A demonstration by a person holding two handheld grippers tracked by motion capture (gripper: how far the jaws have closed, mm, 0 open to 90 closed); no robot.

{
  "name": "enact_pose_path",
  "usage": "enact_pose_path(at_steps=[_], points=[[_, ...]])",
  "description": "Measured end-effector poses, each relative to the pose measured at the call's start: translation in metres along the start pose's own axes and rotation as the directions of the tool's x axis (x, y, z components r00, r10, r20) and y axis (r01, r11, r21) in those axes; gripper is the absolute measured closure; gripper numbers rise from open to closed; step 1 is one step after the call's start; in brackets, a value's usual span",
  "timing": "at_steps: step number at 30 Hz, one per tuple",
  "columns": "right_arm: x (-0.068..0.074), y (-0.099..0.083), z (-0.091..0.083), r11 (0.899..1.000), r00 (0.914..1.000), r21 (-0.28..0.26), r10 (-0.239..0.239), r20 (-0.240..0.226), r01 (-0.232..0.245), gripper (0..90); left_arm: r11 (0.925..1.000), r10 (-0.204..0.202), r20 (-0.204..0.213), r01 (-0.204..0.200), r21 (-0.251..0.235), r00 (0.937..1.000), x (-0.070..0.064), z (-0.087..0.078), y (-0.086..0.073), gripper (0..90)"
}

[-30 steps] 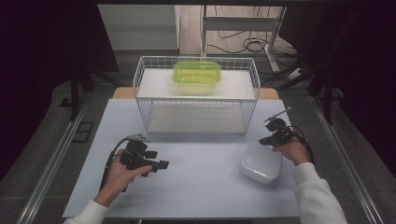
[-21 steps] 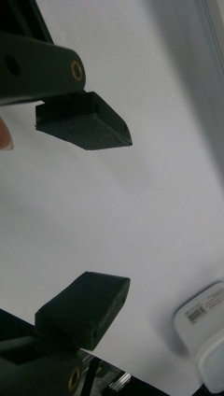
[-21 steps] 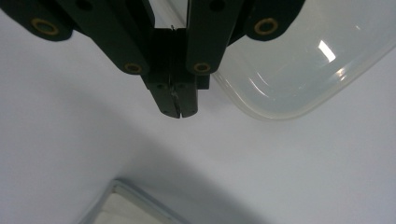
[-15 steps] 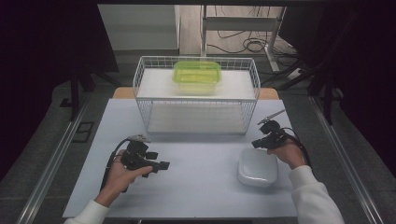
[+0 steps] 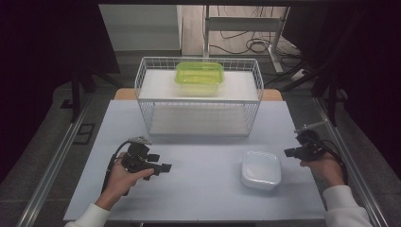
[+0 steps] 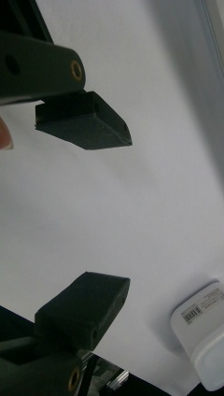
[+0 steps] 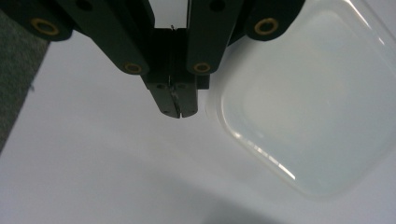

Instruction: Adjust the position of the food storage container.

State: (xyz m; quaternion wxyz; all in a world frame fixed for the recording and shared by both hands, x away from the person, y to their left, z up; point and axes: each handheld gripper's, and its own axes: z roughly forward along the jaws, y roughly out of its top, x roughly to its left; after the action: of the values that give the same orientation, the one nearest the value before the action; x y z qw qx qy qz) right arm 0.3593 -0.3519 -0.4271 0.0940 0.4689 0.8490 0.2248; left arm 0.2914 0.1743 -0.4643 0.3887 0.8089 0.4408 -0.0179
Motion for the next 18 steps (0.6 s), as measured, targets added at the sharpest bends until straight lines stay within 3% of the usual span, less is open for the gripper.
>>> enact_pose_path(at_steps=[7,10,18], points=[[0.005,-0.023,0.014,0.996,0.9997,0.088,0.018,0.016,-0.019,89.0,0.9995,-0.02,0.004,0.02,-0.025,0.9998,0.003,-0.006,0.001,27.1],[0.013,-0.029,0.025,0.992,0.9999,0.128,0.011,-0.006,-0.01,89.0,0.9995,-0.02,0.007,0.021,-0.025,0.9998,0.003,-0.006,0.001,27.0],[0.027,-0.021,0.029,0.991,0.9996,0.134,-0.013,-0.024,0.016,89.0,0.9996,-0.019,0.009,0.019,-0.019,0.9998,0.003,-0.005,0.001,27.0]])
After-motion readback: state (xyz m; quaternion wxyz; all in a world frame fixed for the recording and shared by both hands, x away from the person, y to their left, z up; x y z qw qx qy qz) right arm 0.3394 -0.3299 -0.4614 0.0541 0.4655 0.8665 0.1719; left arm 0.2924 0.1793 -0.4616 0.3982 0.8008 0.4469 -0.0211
